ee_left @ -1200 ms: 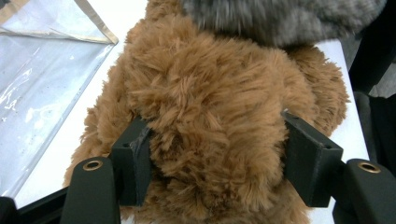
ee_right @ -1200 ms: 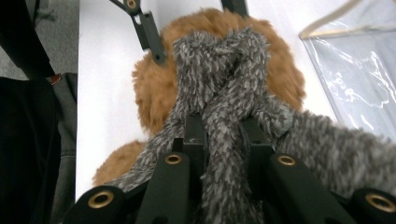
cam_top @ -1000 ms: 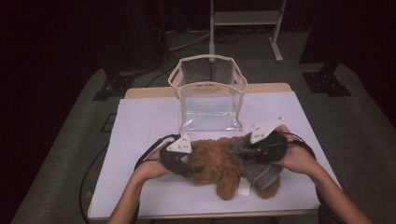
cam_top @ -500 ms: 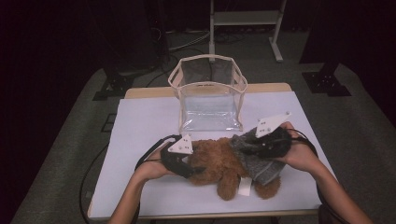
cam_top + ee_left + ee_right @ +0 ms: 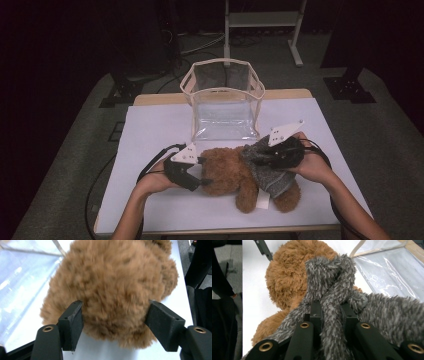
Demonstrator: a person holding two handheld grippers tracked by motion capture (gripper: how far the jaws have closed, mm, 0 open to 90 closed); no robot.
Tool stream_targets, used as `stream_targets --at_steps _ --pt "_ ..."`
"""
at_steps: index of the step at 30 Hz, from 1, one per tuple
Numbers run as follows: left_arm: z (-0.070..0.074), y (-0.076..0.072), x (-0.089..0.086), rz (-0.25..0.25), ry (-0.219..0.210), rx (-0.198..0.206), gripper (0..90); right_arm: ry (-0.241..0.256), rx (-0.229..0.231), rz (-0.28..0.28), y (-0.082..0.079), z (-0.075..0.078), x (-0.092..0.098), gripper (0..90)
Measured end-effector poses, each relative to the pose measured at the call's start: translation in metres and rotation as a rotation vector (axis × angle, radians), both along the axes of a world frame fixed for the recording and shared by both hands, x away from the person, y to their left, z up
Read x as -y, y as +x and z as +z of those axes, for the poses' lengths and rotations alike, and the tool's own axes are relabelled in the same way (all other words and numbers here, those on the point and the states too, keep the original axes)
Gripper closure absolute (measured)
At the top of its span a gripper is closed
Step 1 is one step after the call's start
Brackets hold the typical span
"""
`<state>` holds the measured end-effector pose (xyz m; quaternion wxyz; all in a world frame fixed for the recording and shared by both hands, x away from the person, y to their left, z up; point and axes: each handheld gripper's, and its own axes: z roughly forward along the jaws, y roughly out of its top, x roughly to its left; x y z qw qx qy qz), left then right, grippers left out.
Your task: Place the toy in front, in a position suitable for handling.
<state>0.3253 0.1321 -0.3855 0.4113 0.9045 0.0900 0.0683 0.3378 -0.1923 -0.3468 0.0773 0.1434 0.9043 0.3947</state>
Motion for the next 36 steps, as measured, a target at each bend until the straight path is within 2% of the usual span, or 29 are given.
stream_targets --at_steps 2,6,12,15,16,18,20,23,28,31,36 --pt "-0.003 0.001 0.001 0.009 -0.025 -0.007 34.5 -0.001 -0.005 -0.004 0.001 0.001 -0.001 75.6" --pt "-0.002 0.004 0.003 0.012 -0.069 -0.02 36.6 -0.018 0.026 0.012 -0.004 0.007 -0.011 75.4" --pt "-0.004 0.005 0.008 0.001 -0.073 -0.021 37.9 -0.051 0.042 0.098 -0.011 0.008 -0.049 75.5" --pt "-0.006 0.005 0.009 0.004 -0.061 -0.017 37.7 -0.037 0.045 0.12 -0.013 0.005 -0.067 75.5" --pt "-0.006 0.005 0.009 0.004 -0.064 -0.019 37.7 -0.017 0.036 0.123 -0.015 0.004 -0.071 75.5" --pt "-0.007 0.005 0.008 0.0 -0.068 -0.018 37.7 -0.006 0.032 0.141 -0.017 0.002 -0.074 75.5" --pt "-0.006 0.005 0.008 -0.001 -0.07 -0.018 37.7 -0.024 0.039 0.145 -0.02 0.001 -0.074 75.6" --pt "-0.005 0.005 0.006 0.002 -0.07 -0.019 38.2 -0.036 0.028 0.136 -0.021 -0.001 -0.065 75.7" --pt "-0.006 0.006 0.006 -0.002 -0.093 -0.028 39.2 -0.04 0.018 0.117 -0.026 -0.007 -0.052 75.7" --pt "-0.006 0.006 0.008 0.0 -0.092 -0.027 39.2 -0.037 0.026 0.125 -0.028 -0.005 -0.057 75.7" --pt "-0.006 0.006 0.008 -0.008 -0.092 -0.021 39.1 -0.01 0.038 0.173 -0.026 0.001 -0.083 75.8"
